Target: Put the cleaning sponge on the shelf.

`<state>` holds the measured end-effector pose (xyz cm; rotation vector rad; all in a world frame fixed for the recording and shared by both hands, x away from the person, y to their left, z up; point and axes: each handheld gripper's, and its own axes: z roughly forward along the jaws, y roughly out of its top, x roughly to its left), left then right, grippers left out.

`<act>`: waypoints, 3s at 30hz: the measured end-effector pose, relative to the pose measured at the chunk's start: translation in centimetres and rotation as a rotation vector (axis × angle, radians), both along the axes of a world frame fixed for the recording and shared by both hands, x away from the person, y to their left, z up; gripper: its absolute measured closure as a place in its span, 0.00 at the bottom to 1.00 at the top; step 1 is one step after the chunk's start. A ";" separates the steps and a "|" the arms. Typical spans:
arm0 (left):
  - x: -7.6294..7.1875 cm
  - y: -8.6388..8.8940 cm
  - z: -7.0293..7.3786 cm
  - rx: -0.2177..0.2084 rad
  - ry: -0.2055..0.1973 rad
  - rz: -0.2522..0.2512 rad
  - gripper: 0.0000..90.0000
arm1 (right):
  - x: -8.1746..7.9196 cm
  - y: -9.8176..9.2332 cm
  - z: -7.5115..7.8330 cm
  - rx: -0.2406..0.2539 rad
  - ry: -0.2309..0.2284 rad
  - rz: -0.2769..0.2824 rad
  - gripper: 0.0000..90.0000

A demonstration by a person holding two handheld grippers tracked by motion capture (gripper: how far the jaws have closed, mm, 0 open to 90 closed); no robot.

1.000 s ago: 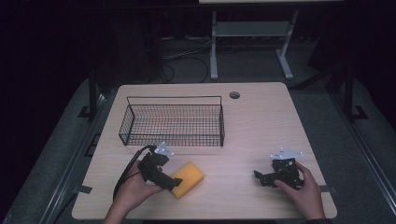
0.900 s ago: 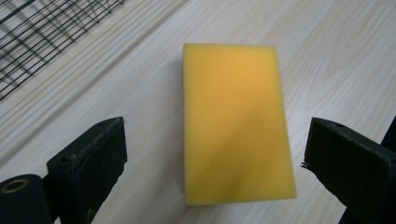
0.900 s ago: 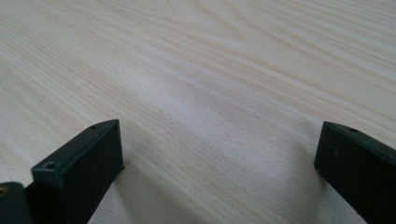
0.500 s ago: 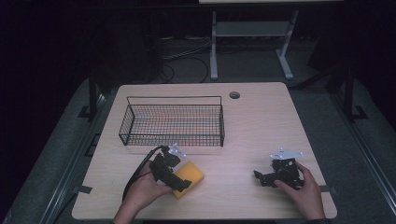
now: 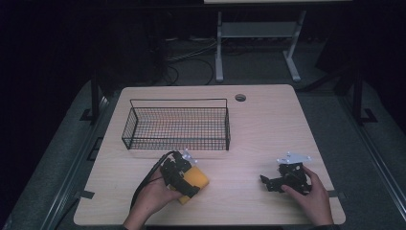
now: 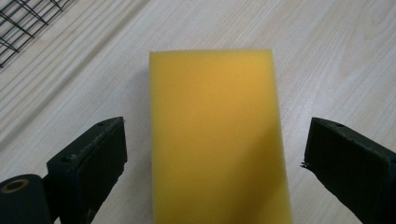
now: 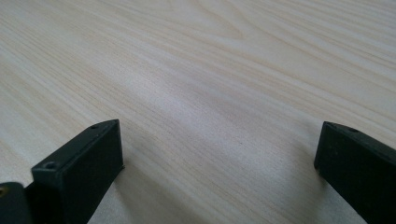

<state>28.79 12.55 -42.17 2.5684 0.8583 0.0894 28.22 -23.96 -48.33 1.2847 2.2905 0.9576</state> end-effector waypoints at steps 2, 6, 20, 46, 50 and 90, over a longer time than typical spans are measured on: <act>0.0 -0.2 -0.2 0.007 0.001 0.000 0.06 | 0.0 0.0 0.0 0.000 0.000 0.000 0.00; 0.1 -0.7 -0.6 0.021 0.005 -0.011 0.06 | 0.0 0.0 0.0 0.000 0.000 0.000 0.00; 0.2 -1.3 -1.9 0.067 0.007 -0.012 0.06 | 0.0 0.0 0.0 0.001 0.000 0.000 0.00; 0.1 -1.0 -2.0 0.093 -0.004 -0.010 0.24 | -0.1 0.0 0.0 0.003 0.002 -0.002 0.00; 0.1 -1.0 -2.0 0.093 -0.007 -0.011 0.25 | -0.1 0.0 0.0 0.003 0.001 -0.002 0.00; 0.7 0.0 1.7 0.032 -0.020 -0.003 0.25 | -0.1 0.1 0.0 0.004 0.004 -0.003 0.00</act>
